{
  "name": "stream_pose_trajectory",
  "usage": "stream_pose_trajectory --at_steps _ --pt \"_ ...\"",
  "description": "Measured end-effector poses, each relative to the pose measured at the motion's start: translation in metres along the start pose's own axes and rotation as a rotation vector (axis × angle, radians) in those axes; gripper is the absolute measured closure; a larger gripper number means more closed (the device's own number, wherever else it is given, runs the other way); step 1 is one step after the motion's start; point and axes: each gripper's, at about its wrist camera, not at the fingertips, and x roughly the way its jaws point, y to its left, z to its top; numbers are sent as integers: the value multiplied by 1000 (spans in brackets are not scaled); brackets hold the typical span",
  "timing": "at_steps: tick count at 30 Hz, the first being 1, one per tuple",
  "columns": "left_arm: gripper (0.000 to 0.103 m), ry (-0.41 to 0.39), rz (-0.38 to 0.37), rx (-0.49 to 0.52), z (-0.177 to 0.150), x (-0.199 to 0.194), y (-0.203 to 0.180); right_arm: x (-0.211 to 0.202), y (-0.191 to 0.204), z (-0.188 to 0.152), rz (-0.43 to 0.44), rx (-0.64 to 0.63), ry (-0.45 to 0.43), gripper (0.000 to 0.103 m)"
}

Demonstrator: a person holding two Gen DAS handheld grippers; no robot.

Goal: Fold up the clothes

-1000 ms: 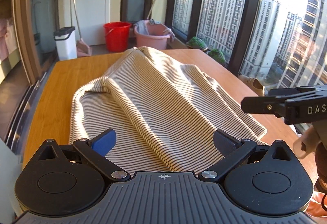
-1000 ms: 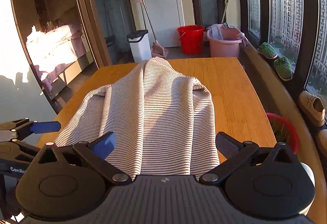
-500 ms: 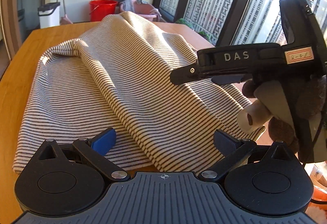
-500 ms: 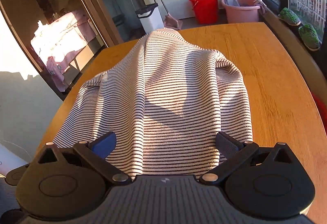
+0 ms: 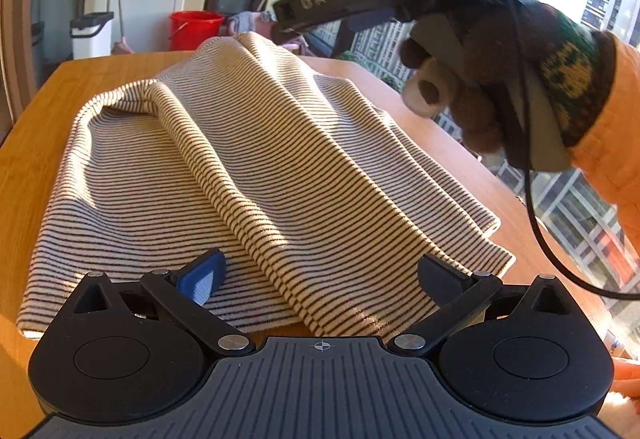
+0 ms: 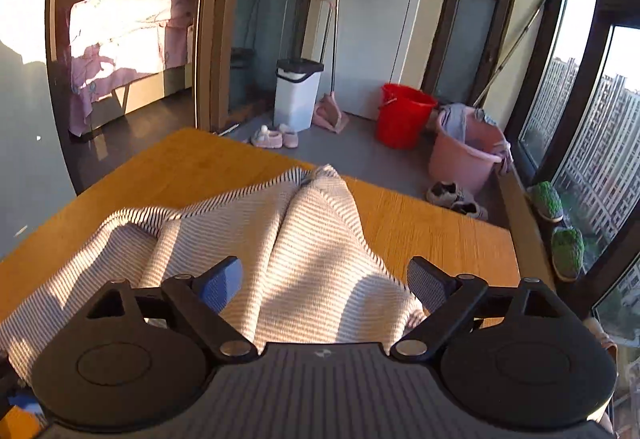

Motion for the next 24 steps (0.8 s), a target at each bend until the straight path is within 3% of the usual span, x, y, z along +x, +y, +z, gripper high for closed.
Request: stream_pose_trajectory --at_steps 5,7,9,10,13,14,19,24 --pt "0 1 -33 -13 1 -2 7 65 22 18 -57 -31 48 26" --pt "0 2 -44 -19 1 -4 9 82 21 10 -82 -47 80 37" --pt "0 4 -49 -22 1 -5 10 82 10 5 -19 -5 81 55" --pt "0 5 -45 -19 2 -5 10 79 3 4 9 14 81 59" --pt "0 9 -30 -8 4 -3 9 60 -13 2 13 14 54 94" --pt "0 10 -24 -3 4 -2 9 52 -20 3 1 17 40 99" --pt "0 21 5 16 6 1 4 16 -59 1 -20 82 -25 99" --pt "0 27 44 20 12 8 1 13 -82 -20 -98 92 14 99"
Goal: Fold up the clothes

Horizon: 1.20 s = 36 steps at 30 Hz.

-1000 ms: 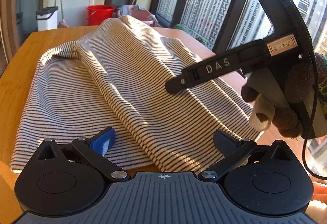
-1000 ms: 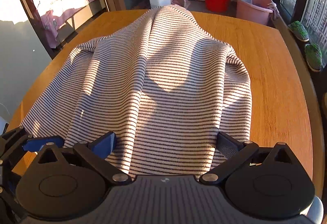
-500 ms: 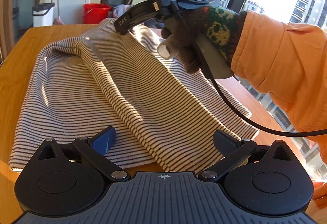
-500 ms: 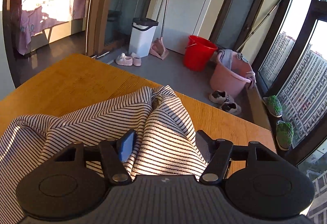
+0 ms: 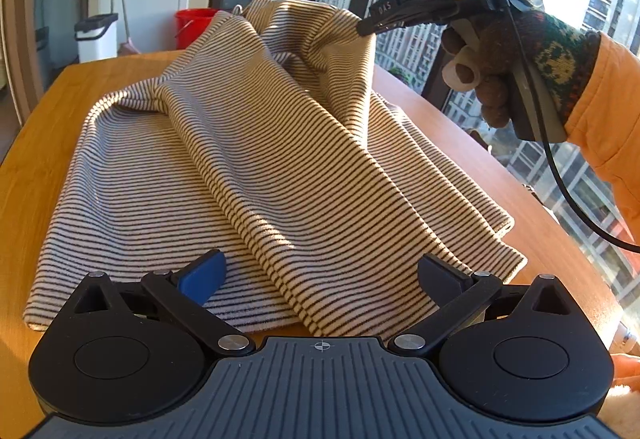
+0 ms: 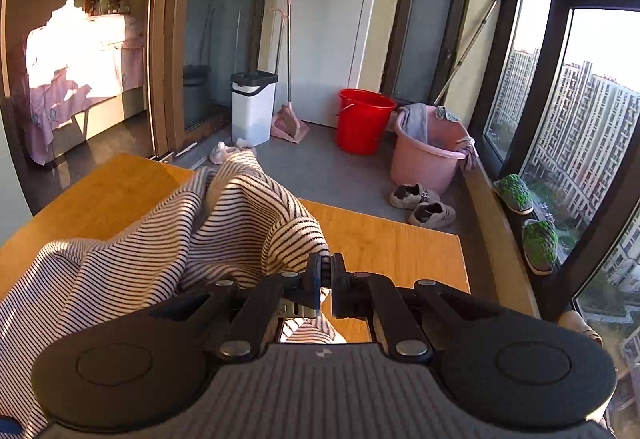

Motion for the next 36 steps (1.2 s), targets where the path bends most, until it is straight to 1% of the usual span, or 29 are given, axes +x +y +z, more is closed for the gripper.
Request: stream_pose_trajectory --at_steps 3,7,9,10,12,15,17,19,20,21,22,23,24,25,26,27,29,30,32,34,35,36 --pt "0 3 -2 1 3 2 3 8 -6 -10 -34 -4 23 99" --pt "0 21 -26 -24 6 -2 9 13 -4 -12 -55 -21 11 99" --pt "0 -6 -31 -15 13 -17 12 13 -2 -11 -51 -32 4 99" --pt "0 -27 -16 6 18 -22 14 12 -1 -11 -47 -34 1 99" --pt "0 -87 65 73 39 -30 19 11 0 -10 -40 -30 -12 99" --pt "0 -127 168 144 71 -28 27 9 -3 -13 -22 -5 -21 99" --pt "0 -115 207 165 94 -13 32 7 -6 -13 3 38 -26 99" --pt "0 -99 231 174 114 3 36 0 -6 -10 61 68 -60 99" --pt "0 -86 237 174 124 15 37 -3 -5 -6 99 86 -75 96" --pt "0 -71 245 182 132 27 37 -6 -4 -2 142 107 -90 88" --pt "0 -56 253 197 139 36 35 -9 -1 4 174 124 -106 82" --pt "0 -46 255 220 141 43 34 -11 3 10 194 130 -124 69" --pt "0 -37 257 244 144 49 32 -10 8 17 209 127 -139 58" --pt "0 -27 259 267 147 55 30 -7 13 24 216 121 -150 54" --pt "0 -17 255 288 146 58 27 0 21 31 210 113 -152 46" --pt "0 -6 252 308 145 62 25 8 25 37 196 108 -144 44" --pt "0 11 262 327 144 67 22 38 33 46 175 108 -96 44" --pt "0 17 267 324 143 68 22 54 34 47 179 114 -55 44" --pt "0 30 278 319 141 69 22 81 33 40 202 144 42 44" --pt "0 35 296 319 139 68 22 93 23 26 243 208 101 45" --pt "0 35 301 328 138 67 21 93 16 18 260 242 111 53" --pt "0 36 300 336 138 68 21 89 10 12 271 261 106 74"
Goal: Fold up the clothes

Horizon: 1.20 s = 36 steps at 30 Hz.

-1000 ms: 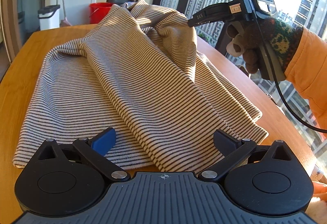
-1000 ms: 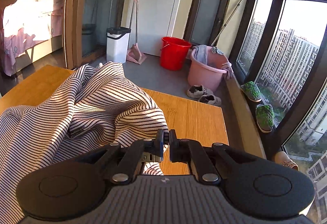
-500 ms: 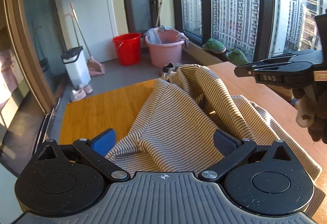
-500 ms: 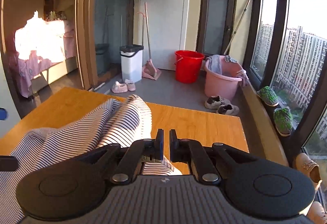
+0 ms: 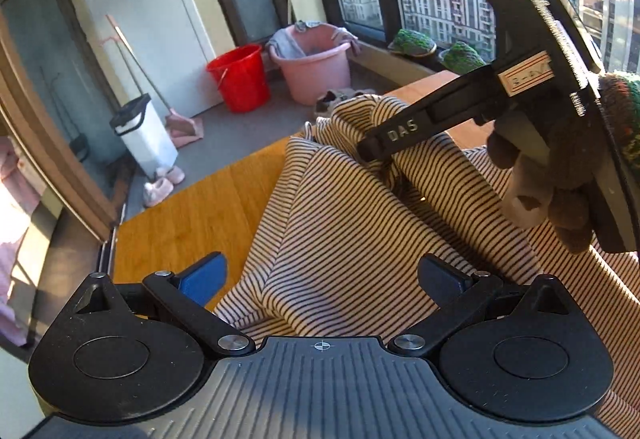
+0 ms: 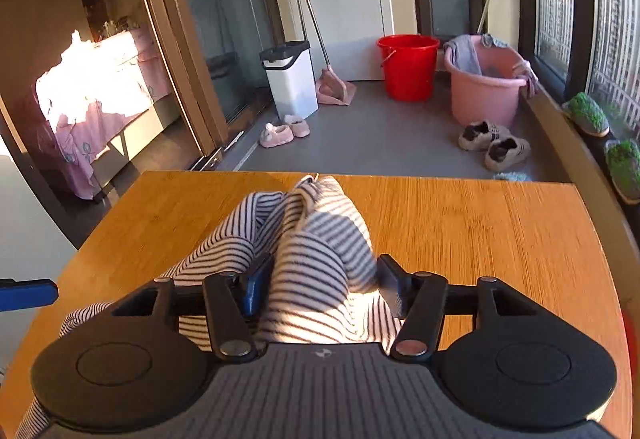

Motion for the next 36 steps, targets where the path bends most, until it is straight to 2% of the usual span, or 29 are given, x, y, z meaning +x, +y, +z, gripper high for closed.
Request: stream_pose_trajectory --at_steps 2,3,5,8,9,11,14,16,18,20,23,27,29,32,34,36 --pt "0 1 -2 2 2 2 -1 -19 -7 -4 8 -20 -44 91" --pt "0 -7 -7 -3 3 0 -2 -32 -9 -5 14 -30 -76 94" --pt "0 -24 -17 -12 4 -3 -2 -67 -18 -5 77 18 -124 96" --pt "0 -55 -51 -15 0 -14 5 -128 -49 -16 258 165 -181 96" --pt "0 -64 -60 -13 -3 -18 8 -146 -60 -25 261 176 -200 96" --pt "0 -90 -71 -20 -4 -22 11 -171 -76 -47 213 177 -216 96" --pt "0 -170 -147 -22 3 -32 5 -184 -88 -80 96 136 -184 96" --pt "0 -211 -214 24 9 -36 -15 -187 -97 -96 66 136 -160 96" --pt "0 -229 -268 119 12 -34 -45 -189 -105 -105 58 154 -158 96" --pt "0 -226 -279 177 15 -27 -70 -192 -110 -111 49 148 -169 95" --pt "1 -215 -269 176 32 -4 -89 -194 -112 -119 34 117 -173 95" --pt "15 -151 -240 147 60 33 -104 -197 -114 -129 30 102 -168 94" --pt "27 -84 -177 130 70 58 -108 -196 -115 -134 21 97 -158 93" --pt "30 -21 -149 121 71 83 -108 -196 -117 -140 12 97 -140 93" --pt "40 0 -209 81 65 83 -103 -197 -119 -140 2 92 -137 91" --pt "51 -27 -213 104 63 81 -103 -198 -119 -136 -15 80 -144 86"
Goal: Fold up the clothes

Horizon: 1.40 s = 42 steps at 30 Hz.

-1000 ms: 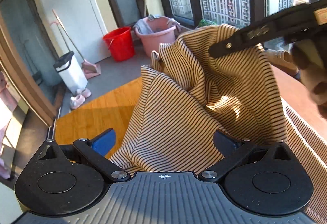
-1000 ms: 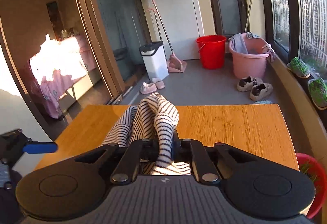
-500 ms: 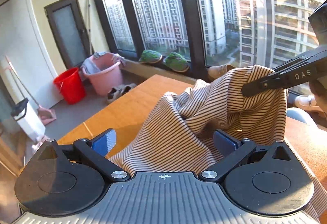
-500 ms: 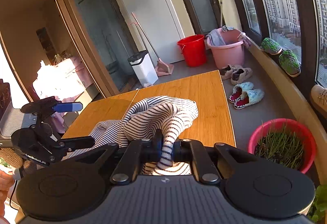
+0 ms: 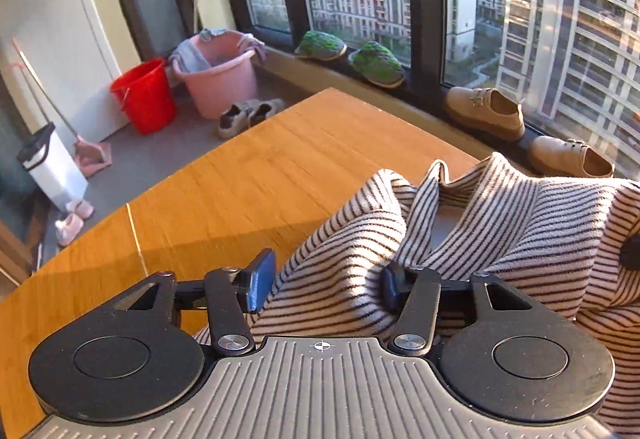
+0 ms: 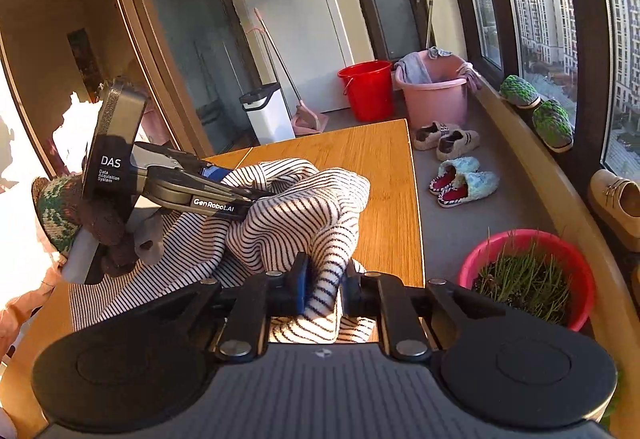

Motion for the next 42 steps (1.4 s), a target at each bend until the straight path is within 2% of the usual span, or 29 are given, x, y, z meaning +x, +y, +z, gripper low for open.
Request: stream_pose_trajectory --at_steps 4,7,9,11,14,17,22,24,29,34,38,42 --pt "64 -75 63 96 -3 -8 -11 -3 11 26 -51 -58 -78 80" --pt "76 -104 111 131 -8 -11 -12 1 17 53 -53 -72 -120 73" --pt "80 -119 133 139 -10 -12 -13 17 18 66 -59 -76 -85 53" --pt "83 -141 155 122 -13 -19 -8 43 19 71 -78 -80 -2 51" --pt "84 -177 201 85 -14 -32 7 79 25 58 -83 -93 116 51" --pt "84 -219 261 57 -21 -59 29 78 39 49 -61 -129 95 89" --pt "84 -332 319 18 -35 -134 59 17 81 81 -44 -238 -158 93" --pt "84 -416 362 12 -39 -173 55 -15 104 95 -29 -290 -261 93" --pt "83 -678 448 18 -44 -289 28 -103 161 111 -13 -417 -550 94" --pt "79 -897 556 110 -57 -383 -23 -185 207 105 8 -533 -785 93" --pt "71 -1002 640 170 -72 -431 -57 -237 222 97 59 -575 -887 93" --pt "64 -1047 623 171 -78 -457 -71 -267 223 97 116 -578 -903 93"
